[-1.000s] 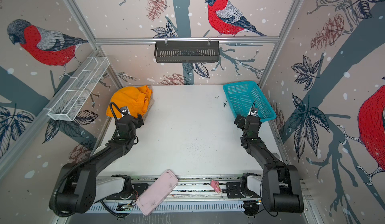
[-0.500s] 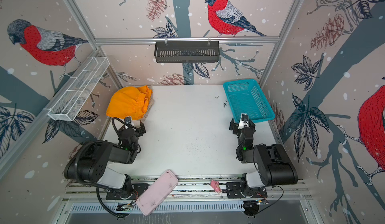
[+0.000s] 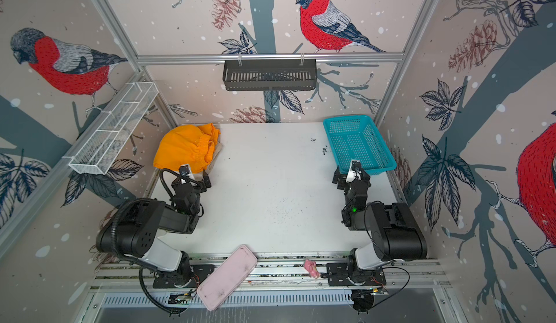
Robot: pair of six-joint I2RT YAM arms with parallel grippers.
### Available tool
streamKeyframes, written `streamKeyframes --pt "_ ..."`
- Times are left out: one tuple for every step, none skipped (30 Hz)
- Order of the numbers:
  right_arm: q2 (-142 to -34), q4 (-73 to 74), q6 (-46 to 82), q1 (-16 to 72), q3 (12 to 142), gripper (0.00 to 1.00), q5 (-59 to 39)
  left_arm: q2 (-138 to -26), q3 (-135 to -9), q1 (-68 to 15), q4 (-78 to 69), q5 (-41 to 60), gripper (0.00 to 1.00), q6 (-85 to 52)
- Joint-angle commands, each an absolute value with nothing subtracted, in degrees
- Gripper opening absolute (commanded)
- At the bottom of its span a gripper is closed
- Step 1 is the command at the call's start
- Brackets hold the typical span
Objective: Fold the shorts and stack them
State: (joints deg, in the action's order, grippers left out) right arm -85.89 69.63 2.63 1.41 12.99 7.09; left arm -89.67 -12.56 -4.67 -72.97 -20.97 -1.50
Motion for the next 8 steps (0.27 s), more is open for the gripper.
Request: streamKeyframes --pt "-85.8 68.9 3.3 1.3 13.2 1.0 6.4 -89.6 -12.7 -4.6 -77.3 -20.5 0.97 -1.0" --pt "-85.8 68.8 3.3 1.4 13.2 1.0 6.4 -89.6 -12.7 -4.6 -77.2 -20.5 0.97 -1.1" --pt "-85.8 68.8 3.3 1.4 13.2 1.0 6.5 -89.6 -12.7 -4.6 -77.3 -20.5 0.97 -1.0" --pt "-85.8 68.8 3.2 1.4 13.2 1.0 6.7 -89.7 -12.7 -4.6 -77.2 -20.5 0.97 -1.0" --pt "-85.9 68.9 3.2 1.6 13.2 1.0 6.8 -89.6 -12.7 -4.6 -77.2 -20.5 0.97 -1.0" --pt "-86.0 68.8 3.2 1.6 13.3 1.0 6.8 -89.7 -12.7 -4.6 -77.3 -20.5 0.97 -1.0" --pt "-86.0 68.7 3.3 1.4 13.4 1.0 6.4 -89.7 -12.7 -4.6 -77.3 -20.5 0.97 -1.0" --pt "-85.9 68.7 3.4 1.1 13.3 1.0 6.1 -89.6 -12.7 -4.6 -77.3 -20.5 0.97 -1.0"
